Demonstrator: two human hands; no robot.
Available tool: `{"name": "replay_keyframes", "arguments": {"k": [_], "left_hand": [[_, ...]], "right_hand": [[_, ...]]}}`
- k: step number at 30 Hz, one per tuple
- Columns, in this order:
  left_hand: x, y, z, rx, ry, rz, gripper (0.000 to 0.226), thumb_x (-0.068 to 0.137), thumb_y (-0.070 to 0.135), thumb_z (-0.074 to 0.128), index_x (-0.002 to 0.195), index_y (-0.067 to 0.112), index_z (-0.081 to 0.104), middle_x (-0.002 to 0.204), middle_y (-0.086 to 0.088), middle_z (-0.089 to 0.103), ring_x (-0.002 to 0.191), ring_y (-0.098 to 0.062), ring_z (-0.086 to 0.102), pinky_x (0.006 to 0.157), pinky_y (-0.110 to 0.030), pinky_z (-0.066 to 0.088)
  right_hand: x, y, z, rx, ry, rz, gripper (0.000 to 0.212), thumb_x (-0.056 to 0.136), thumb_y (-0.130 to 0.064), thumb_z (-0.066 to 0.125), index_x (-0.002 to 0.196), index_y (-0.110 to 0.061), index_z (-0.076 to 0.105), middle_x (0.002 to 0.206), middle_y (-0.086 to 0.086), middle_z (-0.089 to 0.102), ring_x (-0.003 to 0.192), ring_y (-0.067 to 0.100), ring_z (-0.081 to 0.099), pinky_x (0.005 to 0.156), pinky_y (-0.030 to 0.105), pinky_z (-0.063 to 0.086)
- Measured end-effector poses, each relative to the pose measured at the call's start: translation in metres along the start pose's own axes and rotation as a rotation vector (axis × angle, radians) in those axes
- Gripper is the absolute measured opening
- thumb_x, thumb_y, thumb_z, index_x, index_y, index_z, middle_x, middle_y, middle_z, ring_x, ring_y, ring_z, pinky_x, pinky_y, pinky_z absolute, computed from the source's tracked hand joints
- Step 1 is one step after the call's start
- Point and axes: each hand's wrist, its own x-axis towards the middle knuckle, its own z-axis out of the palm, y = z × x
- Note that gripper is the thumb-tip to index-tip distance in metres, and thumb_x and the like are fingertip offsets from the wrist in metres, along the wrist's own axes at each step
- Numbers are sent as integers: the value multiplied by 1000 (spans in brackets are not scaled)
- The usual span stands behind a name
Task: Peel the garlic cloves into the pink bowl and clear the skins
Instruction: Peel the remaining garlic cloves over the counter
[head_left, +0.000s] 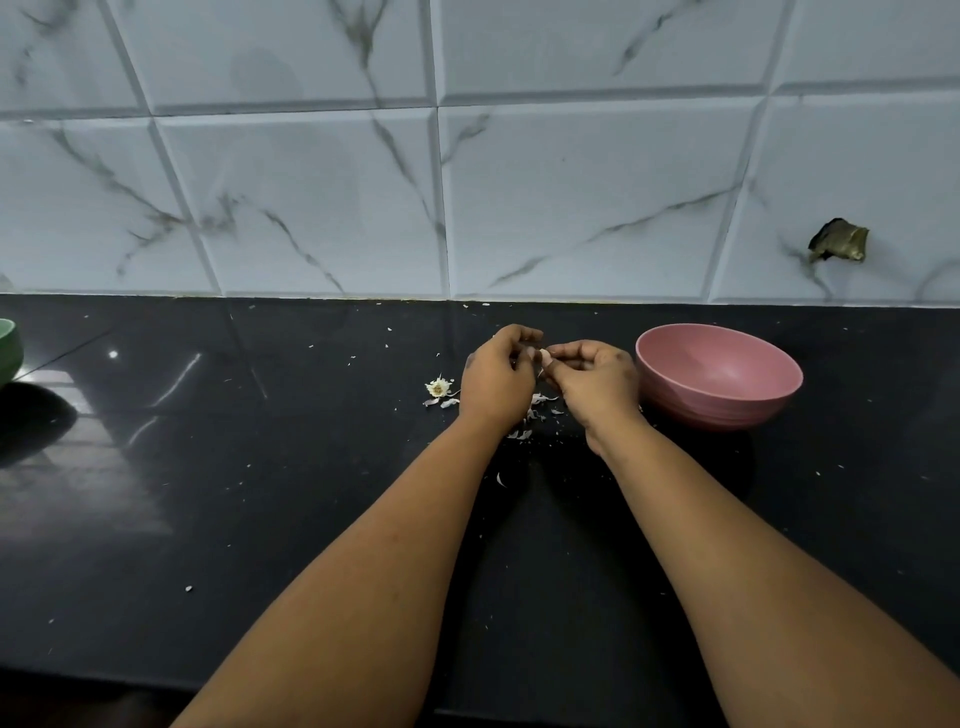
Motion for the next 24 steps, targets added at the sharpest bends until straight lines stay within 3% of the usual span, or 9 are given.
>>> {"name": "replay_keyframes", "arguments": {"k": [3, 6, 12, 18, 24], "left_hand": [[0, -1, 2, 17, -3, 3, 14, 93, 16, 58, 97, 24, 69, 80, 10, 69, 78, -13, 68, 78, -36, 56], [1, -1, 2, 49, 12, -2, 13, 90, 16, 61, 92, 25, 70, 80, 9, 71, 75, -11, 68, 74, -31, 56], [1, -1, -2, -29, 21, -50, 11, 86, 11, 65, 85, 22, 71, 72, 6, 73, 64, -6, 70, 71, -28, 58], [-2, 2, -2, -45, 31, -42, 10, 88, 10, 64, 85, 20, 66, 72, 5, 72, 59, -2, 67, 60, -13, 50], [-1, 2, -3, -76, 49, -48, 15, 88, 6, 62, 83, 20, 66, 72, 6, 71, 57, 0, 66, 58, -12, 50]], "right_hand": [[2, 2, 0, -38, 23, -17, 13, 78, -11, 78, 76, -18, 68, 73, 7, 72, 71, 21, 72, 72, 37, 60], [3, 4, 1, -78, 17, -50, 19, 79, -10, 77, 80, -24, 65, 73, 1, 72, 75, 19, 72, 77, 43, 60], [0, 2, -1, -35, -34, -60, 12, 79, -10, 78, 81, -19, 70, 79, 5, 71, 74, 16, 68, 73, 30, 59], [-2, -1, -2, 95, -65, -3, 12, 79, -4, 76, 78, -14, 70, 78, 7, 71, 70, 13, 66, 65, 22, 56], [-8, -5, 2, 197, -21, 15, 18, 76, 3, 76, 70, -10, 65, 73, 6, 69, 61, 9, 67, 61, 18, 54]]}}
